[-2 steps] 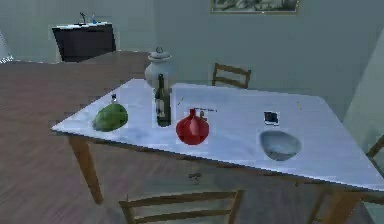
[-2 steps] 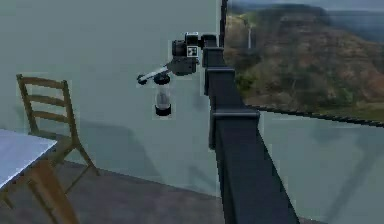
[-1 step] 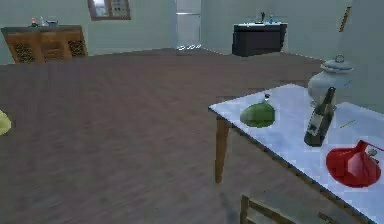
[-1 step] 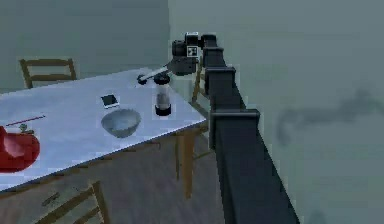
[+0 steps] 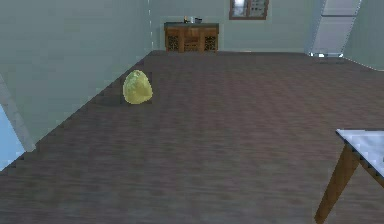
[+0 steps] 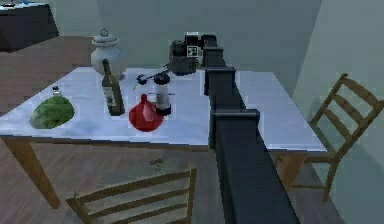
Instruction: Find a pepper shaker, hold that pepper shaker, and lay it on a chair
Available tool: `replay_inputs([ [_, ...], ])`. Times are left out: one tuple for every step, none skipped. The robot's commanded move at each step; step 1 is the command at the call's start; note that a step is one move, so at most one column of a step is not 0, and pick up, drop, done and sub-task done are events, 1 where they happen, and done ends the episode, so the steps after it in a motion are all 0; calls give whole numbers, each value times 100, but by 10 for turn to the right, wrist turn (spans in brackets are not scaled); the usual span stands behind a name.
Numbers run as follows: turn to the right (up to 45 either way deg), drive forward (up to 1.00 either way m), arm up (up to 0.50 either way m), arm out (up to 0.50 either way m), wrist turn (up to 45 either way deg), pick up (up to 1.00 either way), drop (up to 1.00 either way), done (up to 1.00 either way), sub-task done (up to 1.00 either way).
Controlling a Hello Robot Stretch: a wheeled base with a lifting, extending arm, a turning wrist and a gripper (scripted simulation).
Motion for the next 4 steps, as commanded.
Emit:
replay_inputs([
  [0, 0, 0, 0, -360, 0, 0, 0, 0],
  [0, 0, -32, 0, 0, 0, 0, 0, 0],
  [0, 0, -32, 0, 0, 0, 0, 0, 0],
  [0, 0, 0, 0, 0, 0, 100, 0, 0],
])
